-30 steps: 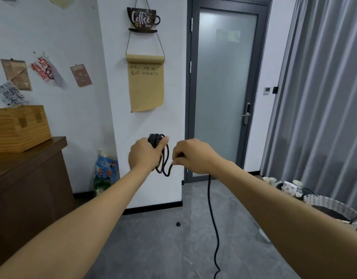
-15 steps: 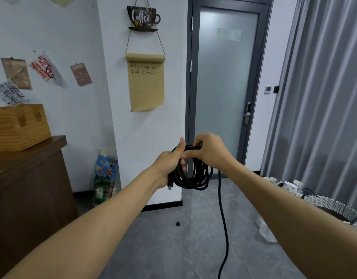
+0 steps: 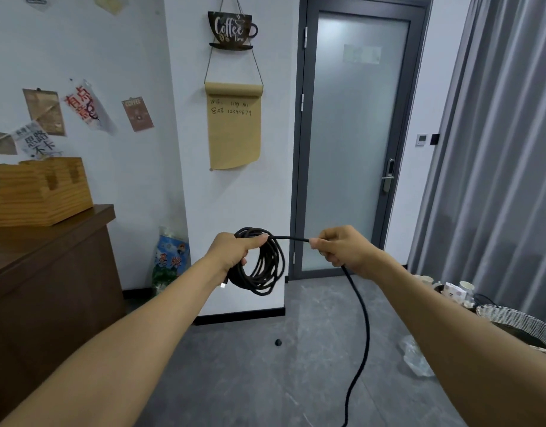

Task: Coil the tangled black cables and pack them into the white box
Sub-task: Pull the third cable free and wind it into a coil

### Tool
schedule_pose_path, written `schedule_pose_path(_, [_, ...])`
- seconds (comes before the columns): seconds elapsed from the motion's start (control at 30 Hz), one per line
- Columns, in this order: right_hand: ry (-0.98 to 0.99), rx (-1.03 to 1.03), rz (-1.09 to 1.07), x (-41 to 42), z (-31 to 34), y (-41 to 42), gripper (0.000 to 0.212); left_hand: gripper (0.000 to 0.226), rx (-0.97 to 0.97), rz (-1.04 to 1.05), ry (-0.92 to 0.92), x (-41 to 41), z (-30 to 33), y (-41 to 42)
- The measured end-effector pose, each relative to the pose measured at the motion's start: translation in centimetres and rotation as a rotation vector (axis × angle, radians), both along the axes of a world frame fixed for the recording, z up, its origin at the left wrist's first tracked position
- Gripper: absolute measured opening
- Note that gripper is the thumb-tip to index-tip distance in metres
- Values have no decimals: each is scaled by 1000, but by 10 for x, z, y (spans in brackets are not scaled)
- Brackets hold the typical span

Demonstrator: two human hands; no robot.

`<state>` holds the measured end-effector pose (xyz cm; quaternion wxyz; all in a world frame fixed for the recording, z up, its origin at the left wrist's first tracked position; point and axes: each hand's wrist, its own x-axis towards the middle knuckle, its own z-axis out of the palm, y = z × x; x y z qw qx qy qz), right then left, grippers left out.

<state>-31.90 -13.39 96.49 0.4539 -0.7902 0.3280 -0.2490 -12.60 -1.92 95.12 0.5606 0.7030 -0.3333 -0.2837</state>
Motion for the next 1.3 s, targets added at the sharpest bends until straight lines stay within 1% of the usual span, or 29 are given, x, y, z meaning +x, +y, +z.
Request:
schedule_pose_path(0.1, [33,-52,-102,-14,-9,-11,24,38,-81,185,57,23,4,9])
schedule_pose_path(0.17, [11,-77,-165,-28,-12,-20,24,41,-107,297,39,39,7,17])
schedule_pose_path(0.27, [23,-170,-207,-29,-8,-21,19,38,-108,401,2,48,9,24])
schedule_pose_path(0.37, [94,-360,-279,-12,-2,-16,13,39,-138,479,0,40,12,21])
schedule_pose_path(0.43, [248,-568,-318,-2,4,-7,13,41,-169,488,-36,32,14,17])
schedule_pose_path(0.53, [456,-840,-223,15,16,14,17,38,-187,436,-137,18,20,9])
schedule_pose_path(0.6, [503,-906,-113,26,23,28,17,39,-186,398,-233,8,23,3])
schedule_pose_path(0.73, [387,-864,127,38,34,48,19,49,-117,351,-438,-4,27,-6])
schedule_pose_path(0.83, [260,-772,240,41,39,53,14,48,-63,248,-461,-17,24,-8])
schedule_pose_path(0.9, [170,-694,254,40,39,50,11,44,-39,155,-399,-26,22,-9])
schedule_pose_path(0.97, [42,-586,192,37,37,46,14,43,-80,29,-190,-34,21,-8])
schedule_pose_path(1.03, [-43,-526,82,32,35,42,30,49,-121,-92,45,-42,20,-7])
schedule_pose_path(1.1, [-26,-522,-7,28,34,38,46,52,-120,-167,180,-49,18,-8])
schedule_pose_path(1.2, [38,-502,-48,24,31,31,51,57,-92,-238,286,-53,12,-11])
schedule_pose_path(1.3, [87,-486,-72,20,27,25,50,61,-51,-319,274,-54,12,-12])
